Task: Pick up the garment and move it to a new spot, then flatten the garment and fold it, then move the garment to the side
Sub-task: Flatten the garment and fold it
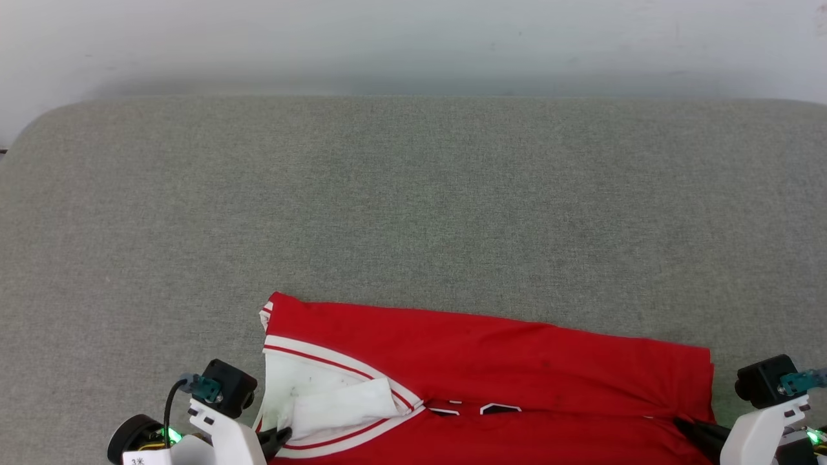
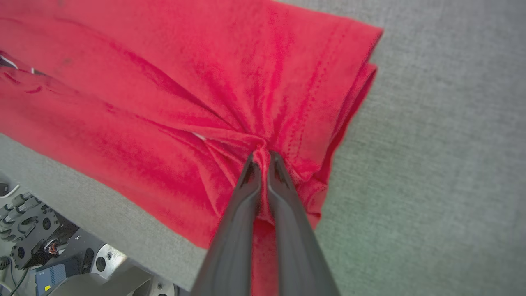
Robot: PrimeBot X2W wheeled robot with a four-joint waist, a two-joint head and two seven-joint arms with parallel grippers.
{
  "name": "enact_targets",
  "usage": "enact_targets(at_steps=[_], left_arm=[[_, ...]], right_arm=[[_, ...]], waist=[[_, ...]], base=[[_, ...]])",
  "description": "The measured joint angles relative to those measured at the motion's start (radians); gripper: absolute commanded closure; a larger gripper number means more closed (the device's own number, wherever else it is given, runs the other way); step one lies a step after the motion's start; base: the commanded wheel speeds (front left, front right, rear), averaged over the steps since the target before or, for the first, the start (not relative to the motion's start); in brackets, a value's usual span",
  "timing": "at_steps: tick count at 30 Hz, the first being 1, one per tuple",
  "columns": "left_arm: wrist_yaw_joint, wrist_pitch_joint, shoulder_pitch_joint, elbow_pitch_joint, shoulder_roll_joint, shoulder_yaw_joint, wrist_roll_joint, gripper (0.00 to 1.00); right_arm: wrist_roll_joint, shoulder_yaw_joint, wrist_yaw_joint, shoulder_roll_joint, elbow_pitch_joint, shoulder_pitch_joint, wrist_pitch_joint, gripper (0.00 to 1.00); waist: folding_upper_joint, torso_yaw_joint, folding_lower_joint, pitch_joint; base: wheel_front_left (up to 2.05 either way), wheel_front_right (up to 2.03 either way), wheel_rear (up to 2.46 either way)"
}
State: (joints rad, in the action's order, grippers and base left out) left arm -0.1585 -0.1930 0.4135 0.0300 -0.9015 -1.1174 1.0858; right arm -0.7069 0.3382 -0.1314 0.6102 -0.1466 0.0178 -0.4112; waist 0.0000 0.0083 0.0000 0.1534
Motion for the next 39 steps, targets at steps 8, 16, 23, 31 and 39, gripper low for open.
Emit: enact_targets(at_steps=[8, 16, 23, 31, 39], left_arm=[[-0.010, 0.076, -0.010, -0.069, 0.040, 0.023, 0.001, 0.00], [-0.109, 0.258, -0.033, -0.046, 0.027, 0.101, -0.037, 0.00], [-0.216, 0.410, -0.048, -0.033, 0.042, 0.171, -0.081, 0.00], [-0.312, 0.453, -0.093, -0.033, 0.120, 0.293, -0.191, 0.00], [-0.328, 0.455, -0.217, 0.007, 0.263, 0.516, -0.371, 0.00]], right_arm=[[-0.014, -0.008, 0.000, -0.016, -0.023, 0.002, 0.007, 0.00], [-0.089, -0.087, 0.000, 0.033, 0.110, -0.007, -0.012, 0.00], [-0.148, -0.194, 0.000, 0.088, 0.139, -0.005, -0.094, 0.00], [-0.230, -0.234, 0.000, 0.112, 0.055, -0.007, -0.227, 0.00], [-0.264, -0.195, 0.000, 0.069, -0.012, -0.021, -0.257, 0.00]], waist=[[0.0000, 0.002, -0.0001, 0.000], [0.0000, 0.005, -0.0001, -0.042], [0.0000, 0.021, -0.0001, -0.046], [0.0000, 0.054, 0.0000, -0.027], [0.0000, 0.093, 0.0001, -0.002]], base=[[0.00, 0.00, 0.00], [0.00, 0.00, 0.00], [0.00, 0.00, 0.00], [0.00, 0.00, 0.00], [0.00, 0.00, 0.00]])
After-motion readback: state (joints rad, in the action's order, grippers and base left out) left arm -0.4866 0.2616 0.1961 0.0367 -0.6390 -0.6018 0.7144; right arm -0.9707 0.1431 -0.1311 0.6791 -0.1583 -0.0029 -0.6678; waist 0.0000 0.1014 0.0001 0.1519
